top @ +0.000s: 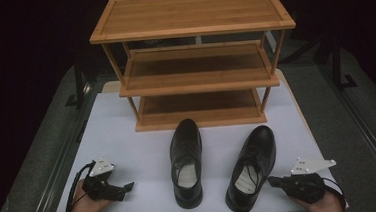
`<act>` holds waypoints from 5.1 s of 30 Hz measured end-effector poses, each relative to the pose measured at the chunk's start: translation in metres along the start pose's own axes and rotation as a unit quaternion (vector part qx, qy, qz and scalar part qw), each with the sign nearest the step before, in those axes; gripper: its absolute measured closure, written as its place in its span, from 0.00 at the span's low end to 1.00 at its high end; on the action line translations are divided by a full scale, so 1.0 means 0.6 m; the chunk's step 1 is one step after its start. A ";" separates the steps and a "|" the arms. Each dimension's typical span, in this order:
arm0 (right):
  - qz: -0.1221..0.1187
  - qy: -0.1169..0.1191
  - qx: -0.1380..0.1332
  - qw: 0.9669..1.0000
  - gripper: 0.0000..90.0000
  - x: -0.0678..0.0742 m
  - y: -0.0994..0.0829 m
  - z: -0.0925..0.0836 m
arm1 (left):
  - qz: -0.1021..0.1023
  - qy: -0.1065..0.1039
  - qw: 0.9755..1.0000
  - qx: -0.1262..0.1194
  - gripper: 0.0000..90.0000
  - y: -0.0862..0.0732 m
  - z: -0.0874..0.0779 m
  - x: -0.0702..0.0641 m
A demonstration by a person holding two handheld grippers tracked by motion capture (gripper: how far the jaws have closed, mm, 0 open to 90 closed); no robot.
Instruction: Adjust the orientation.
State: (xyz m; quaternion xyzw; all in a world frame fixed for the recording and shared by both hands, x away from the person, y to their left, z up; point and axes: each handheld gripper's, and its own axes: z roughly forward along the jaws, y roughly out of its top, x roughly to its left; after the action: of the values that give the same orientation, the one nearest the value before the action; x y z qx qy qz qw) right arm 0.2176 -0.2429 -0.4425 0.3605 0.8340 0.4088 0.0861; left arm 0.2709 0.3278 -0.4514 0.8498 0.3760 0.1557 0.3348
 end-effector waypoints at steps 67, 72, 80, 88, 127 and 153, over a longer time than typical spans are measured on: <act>0.044 -0.088 0.012 0.995 1.00 -0.156 0.155 0.125 | 0.000 -0.001 1.000 0.000 0.00 0.000 0.000 0.000; 0.048 -0.085 0.010 0.995 1.00 -0.160 0.158 0.132 | 0.000 -0.001 1.000 0.000 0.00 0.000 0.000 0.000; 0.045 -0.080 0.013 0.996 1.00 -0.157 0.171 0.146 | 0.000 0.000 1.000 -0.001 0.00 0.000 0.000 0.000; 0.040 -0.070 0.015 0.997 1.00 -0.147 0.197 0.178 | 0.000 -0.001 1.000 0.000 0.00 0.000 0.000 0.000; -0.009 0.015 0.021 1.000 1.00 -0.012 0.104 0.112 | 0.000 0.001 1.000 0.000 0.00 0.000 0.000 0.000; -0.008 -0.009 0.005 1.000 0.82 -0.011 0.117 0.109 | 0.000 -0.001 1.000 0.001 0.00 0.000 0.000 0.000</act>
State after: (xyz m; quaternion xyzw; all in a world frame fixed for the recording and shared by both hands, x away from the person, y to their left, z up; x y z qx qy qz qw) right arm 0.2881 -0.1782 -0.4335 0.3580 0.8381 0.4007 0.0947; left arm 0.2709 0.3279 -0.4513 0.8501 0.3761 0.1547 0.3347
